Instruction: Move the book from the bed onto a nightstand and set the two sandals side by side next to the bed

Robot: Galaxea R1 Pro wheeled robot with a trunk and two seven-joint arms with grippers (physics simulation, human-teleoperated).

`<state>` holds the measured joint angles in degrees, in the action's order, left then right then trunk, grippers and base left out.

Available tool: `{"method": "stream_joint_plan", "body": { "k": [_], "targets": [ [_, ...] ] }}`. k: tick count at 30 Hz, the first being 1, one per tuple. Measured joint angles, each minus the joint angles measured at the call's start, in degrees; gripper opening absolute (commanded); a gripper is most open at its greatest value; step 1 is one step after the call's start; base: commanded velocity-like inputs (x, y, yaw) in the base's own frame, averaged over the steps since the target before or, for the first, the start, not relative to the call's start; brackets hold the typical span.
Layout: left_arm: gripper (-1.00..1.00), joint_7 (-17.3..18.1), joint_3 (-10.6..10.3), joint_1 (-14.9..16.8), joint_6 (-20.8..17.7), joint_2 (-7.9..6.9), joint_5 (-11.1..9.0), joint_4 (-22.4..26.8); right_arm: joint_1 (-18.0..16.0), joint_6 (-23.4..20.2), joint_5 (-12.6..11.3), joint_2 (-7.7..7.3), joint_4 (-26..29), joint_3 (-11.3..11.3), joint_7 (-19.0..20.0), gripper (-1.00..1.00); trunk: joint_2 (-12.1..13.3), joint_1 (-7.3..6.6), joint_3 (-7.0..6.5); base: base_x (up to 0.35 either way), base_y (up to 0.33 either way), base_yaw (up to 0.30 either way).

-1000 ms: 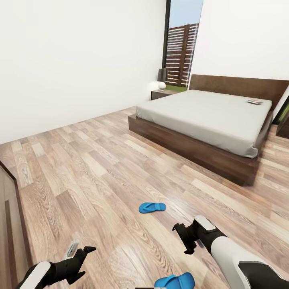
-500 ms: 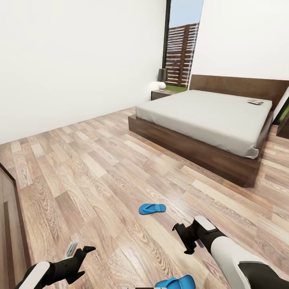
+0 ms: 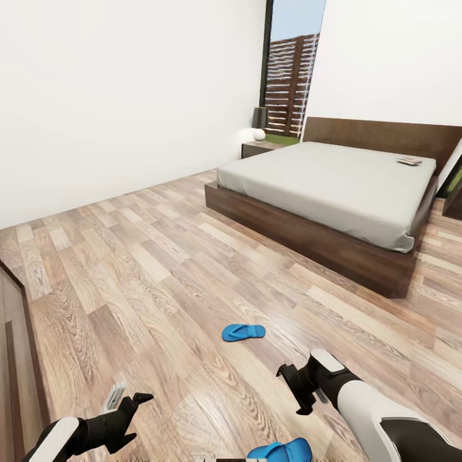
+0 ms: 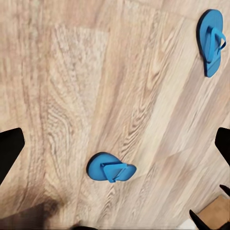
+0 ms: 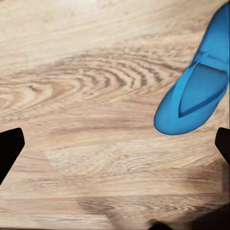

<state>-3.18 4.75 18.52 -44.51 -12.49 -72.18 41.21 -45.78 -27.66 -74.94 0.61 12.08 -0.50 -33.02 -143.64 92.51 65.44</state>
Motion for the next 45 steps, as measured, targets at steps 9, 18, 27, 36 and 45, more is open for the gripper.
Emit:
{"method": "stream_joint_plan", "body": {
  "k": [9, 18, 27, 36, 45],
  "targets": [
    [1.0, 0.0, 0.1, 0.0, -2.1, 0.0, 0.0, 2.8, 0.0, -0.5, -0.4, 0.13, -2.0, -0.8, 0.3, 1.0, -0.1, 0.23, 1.99, 0.0, 0.0, 0.0],
    [1.0, 0.0, 0.1, 0.0, -2.4, 0.0, -0.1, 4.2, 0.0, -1.0, -0.4, 0.61, -3.5, -0.8, 0.5, 1.0, -0.2, 0.46, 3.99, 0.0, 0.0, 0.0],
    [1.0, 0.0, 0.1, 0.0, -2.5, 0.0, -0.1, 4.5, 0.0, -0.9, -0.4, 0.66, -3.8, -0.1, 0.6, 1.0, -0.4, 0.69, 5.99, 0.0, 0.0, 0.0],
    [1.0, 0.0, 0.1, 0.0, -2.6, 0.0, -0.1, 4.6, 0.0, -0.6, -0.4, 0.68, -3.8, 0.2, 0.6, 1.0, -0.5, 0.93, 7.98, 0.0, 0.0, 0.0],
    [1.0, 0.4, 0.1, 0.0, -2.6, 0.0, -0.1, 4.6, 0.0, -0.5, -0.3, 0.63, -3.7, 0.2, 0.7, 1.0, -0.6, 1.16, 9.98, 0.0, 0.0, 0.0]
  ]
}}
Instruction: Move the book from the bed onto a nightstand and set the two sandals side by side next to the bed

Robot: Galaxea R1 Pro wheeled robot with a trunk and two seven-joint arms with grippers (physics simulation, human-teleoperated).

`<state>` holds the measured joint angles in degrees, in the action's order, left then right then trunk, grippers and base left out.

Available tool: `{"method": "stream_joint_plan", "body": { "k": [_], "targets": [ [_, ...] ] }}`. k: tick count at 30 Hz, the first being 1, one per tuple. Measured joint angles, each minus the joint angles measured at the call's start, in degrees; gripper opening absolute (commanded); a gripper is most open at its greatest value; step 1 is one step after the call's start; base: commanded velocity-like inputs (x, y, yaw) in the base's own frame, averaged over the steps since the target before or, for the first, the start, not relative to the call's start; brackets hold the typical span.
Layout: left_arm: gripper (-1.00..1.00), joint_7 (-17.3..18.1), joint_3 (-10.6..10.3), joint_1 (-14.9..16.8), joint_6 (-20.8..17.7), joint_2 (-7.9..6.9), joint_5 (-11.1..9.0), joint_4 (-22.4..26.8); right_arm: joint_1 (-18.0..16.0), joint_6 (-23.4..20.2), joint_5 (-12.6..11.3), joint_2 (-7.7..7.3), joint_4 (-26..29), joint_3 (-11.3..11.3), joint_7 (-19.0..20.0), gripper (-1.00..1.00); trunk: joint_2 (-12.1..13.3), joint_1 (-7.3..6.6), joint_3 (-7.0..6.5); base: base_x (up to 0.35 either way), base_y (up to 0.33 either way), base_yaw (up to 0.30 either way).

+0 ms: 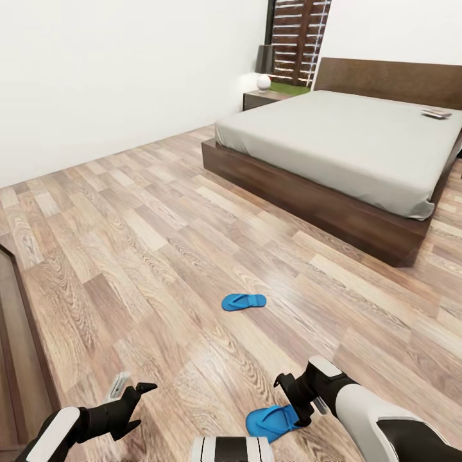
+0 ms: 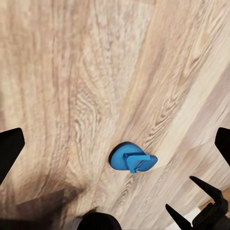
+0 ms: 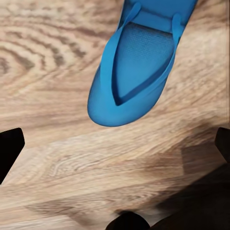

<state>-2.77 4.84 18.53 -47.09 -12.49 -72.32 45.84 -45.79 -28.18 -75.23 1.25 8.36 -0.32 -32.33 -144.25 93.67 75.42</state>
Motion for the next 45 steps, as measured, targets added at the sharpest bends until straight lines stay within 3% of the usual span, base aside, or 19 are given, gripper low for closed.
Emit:
{"method": "stream_joint_plan", "body": {
  "k": [18, 30, 45],
  "targets": [
    [1.0, 2.7, -0.1, 0.0, -0.1, -0.17, -0.3, 0.2, 0.0, 0.0, 0.0, -0.08, 0.8, 0.0, 0.1, 1.0, -0.2, 0.46, 3.99, 0.0, 0.0, 0.0],
    [1.0, 14.0, -0.4, -0.1, -2.6, -1.38, -0.1, 0.1, 0.0, -0.3, 0.2, -0.41, 4.2, 0.1, 0.1, 1.0, -0.4, 0.77, 6.65, 0.0, 0.0, 0.0],
    [1.0, 20.6, -0.7, -0.2, -2.9, -1.57, 0.3, 0.1, -0.1, -0.3, 0.3, -0.46, 6.7, 0.1, 0.1, 1.0, -0.6, 1.16, 9.98, 0.0, 0.0, 0.0]
  ]
}}
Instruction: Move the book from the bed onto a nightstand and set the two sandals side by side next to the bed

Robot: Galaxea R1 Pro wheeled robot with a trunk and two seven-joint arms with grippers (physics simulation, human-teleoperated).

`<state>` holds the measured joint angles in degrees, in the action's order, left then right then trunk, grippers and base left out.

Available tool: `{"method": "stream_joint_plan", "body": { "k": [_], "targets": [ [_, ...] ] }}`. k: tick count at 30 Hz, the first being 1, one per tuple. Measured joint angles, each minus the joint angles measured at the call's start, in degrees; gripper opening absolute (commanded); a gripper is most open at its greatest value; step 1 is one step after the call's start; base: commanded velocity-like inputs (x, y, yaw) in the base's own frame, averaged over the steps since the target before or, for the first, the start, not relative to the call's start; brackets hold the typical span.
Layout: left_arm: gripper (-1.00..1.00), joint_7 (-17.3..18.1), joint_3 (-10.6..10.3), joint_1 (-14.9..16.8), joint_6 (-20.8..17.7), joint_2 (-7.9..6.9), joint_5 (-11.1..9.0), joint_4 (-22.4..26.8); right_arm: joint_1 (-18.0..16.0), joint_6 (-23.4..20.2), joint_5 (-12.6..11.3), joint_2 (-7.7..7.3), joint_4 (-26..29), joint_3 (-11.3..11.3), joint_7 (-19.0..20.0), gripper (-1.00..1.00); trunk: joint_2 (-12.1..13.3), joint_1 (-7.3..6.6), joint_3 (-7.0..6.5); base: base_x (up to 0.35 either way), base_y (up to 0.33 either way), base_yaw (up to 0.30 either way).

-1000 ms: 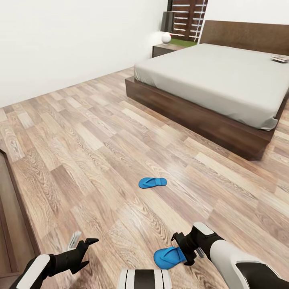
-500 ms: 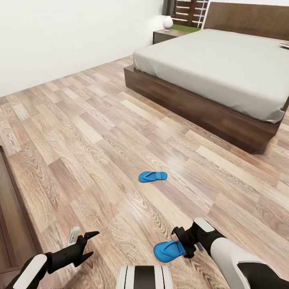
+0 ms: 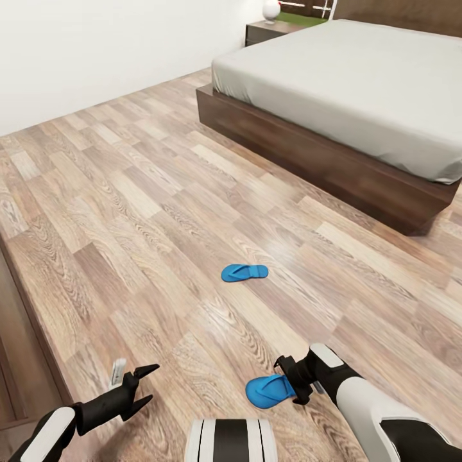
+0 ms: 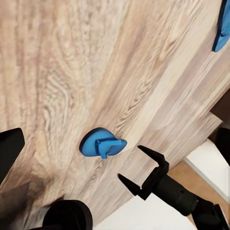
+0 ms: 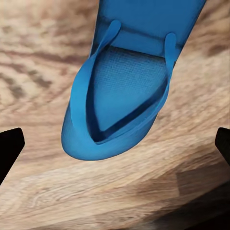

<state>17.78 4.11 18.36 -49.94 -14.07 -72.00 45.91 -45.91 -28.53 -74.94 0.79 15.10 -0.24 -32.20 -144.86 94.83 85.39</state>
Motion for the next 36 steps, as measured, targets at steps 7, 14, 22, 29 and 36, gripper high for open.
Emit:
{"method": "stream_joint_plan", "body": {
  "k": [7, 14, 22, 29, 36],
  "targets": [
    [1.0, 1.3, -0.1, -0.1, 0.0, -0.14, 0.0, 0.0, -0.5, -0.1, 0.0, -0.04, 0.2, 0.0, 0.0, 1.0, -0.1, 0.18, 1.55, 0.0, 0.0, 0.0],
    [1.0, 1.6, -0.1, -0.1, 0.1, -0.3, 0.1, 0.0, -1.5, -0.2, 0.0, -0.08, 0.3, 0.0, 0.1, 1.0, -0.2, 0.36, 3.1, 0.0, 0.0, 0.0],
    [1.0, 1.7, -0.1, -0.1, 0.1, -0.35, 0.1, -0.1, -2.8, -0.3, 0.1, -0.09, 0.3, 0.1, 0.1, 1.0, -0.3, 0.57, 4.88, 0.0, 0.0, 0.0],
    [1.0, 1.7, -0.1, -0.1, 0.1, -0.43, 0.0, -0.1, -3.9, -0.3, 0.2, -0.09, 0.4, 0.1, 0.0, 1.0, -0.3, 0.59, 5.1, 0.0, 0.0, 0.0],
    [1.0, 1.7, -0.1, -0.1, 0.1, -0.52, 0.0, -0.2, -4.3, -0.3, 0.2, -0.09, 0.4, 0.1, 0.1, 1.0, -0.3, 0.59, 5.11, 0.0, 0.0, 0.0]
  ]
}}
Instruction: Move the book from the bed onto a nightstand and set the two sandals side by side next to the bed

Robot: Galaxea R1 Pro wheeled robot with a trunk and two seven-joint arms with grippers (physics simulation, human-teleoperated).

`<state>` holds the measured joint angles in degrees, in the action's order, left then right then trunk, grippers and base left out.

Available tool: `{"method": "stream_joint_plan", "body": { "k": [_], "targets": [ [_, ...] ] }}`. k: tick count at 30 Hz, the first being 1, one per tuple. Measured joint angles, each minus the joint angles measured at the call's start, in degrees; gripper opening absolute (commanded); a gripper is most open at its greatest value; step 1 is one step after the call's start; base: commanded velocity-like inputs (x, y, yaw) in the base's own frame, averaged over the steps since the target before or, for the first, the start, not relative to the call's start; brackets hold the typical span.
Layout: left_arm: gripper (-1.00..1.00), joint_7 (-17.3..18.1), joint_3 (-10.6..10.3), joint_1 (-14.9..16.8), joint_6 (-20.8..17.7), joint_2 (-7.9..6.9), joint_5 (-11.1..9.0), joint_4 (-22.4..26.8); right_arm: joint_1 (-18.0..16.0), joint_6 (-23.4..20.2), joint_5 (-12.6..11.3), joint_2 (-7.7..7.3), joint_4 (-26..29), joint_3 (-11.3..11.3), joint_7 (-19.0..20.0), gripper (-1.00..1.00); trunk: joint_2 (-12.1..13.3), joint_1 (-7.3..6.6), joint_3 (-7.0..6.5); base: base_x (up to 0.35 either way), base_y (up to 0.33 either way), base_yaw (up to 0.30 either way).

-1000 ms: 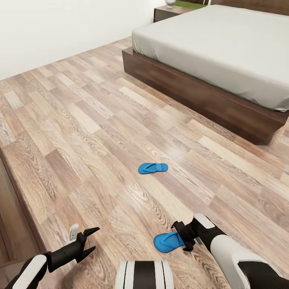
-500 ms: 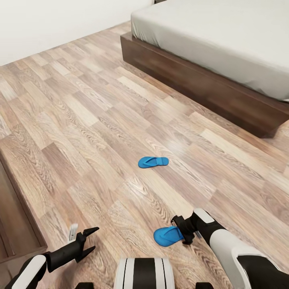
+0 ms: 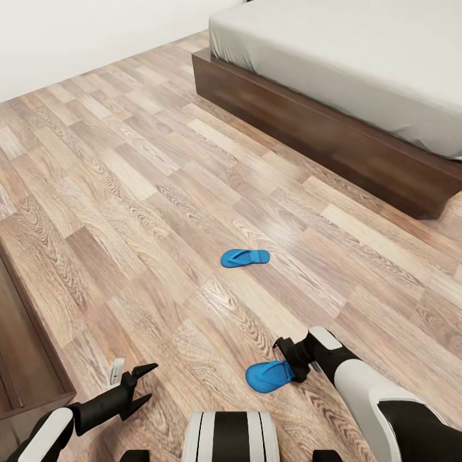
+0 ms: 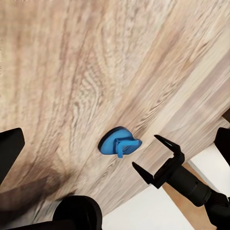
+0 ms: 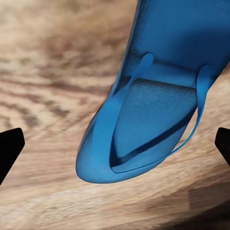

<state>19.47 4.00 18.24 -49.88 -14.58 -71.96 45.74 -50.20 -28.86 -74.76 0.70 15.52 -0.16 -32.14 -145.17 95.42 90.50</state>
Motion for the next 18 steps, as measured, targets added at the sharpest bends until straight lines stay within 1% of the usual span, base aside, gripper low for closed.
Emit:
{"method": "stream_joint_plan", "body": {
  "k": [12, 15, 18],
  "targets": [
    [1.0, 0.0, 0.0, 0.0, 0.0, -0.21, 0.0, 0.0, -0.1, 0.0, 0.0, -0.09, -0.1, 0.0, 0.0, 1.0, 0.0, 0.0, 0.0, 0.0, 0.0, 0.0],
    [1.0, 0.0, 0.0, 0.0, 0.0, -0.33, 0.0, -0.1, -0.1, 0.0, 0.0, -0.39, -0.1, 0.0, 0.0, 1.0, 0.0, 0.0, 0.0, 0.0, 0.0, 0.0],
    [1.0, 0.0, 0.0, 0.0, 0.0, -0.46, 0.0, -0.1, -0.1, 0.0, 0.0, -1.01, -0.1, -0.1, 0.0, 1.0, 0.0, 0.0, 0.0, 0.0, 0.0, 0.0]
  ]
}}
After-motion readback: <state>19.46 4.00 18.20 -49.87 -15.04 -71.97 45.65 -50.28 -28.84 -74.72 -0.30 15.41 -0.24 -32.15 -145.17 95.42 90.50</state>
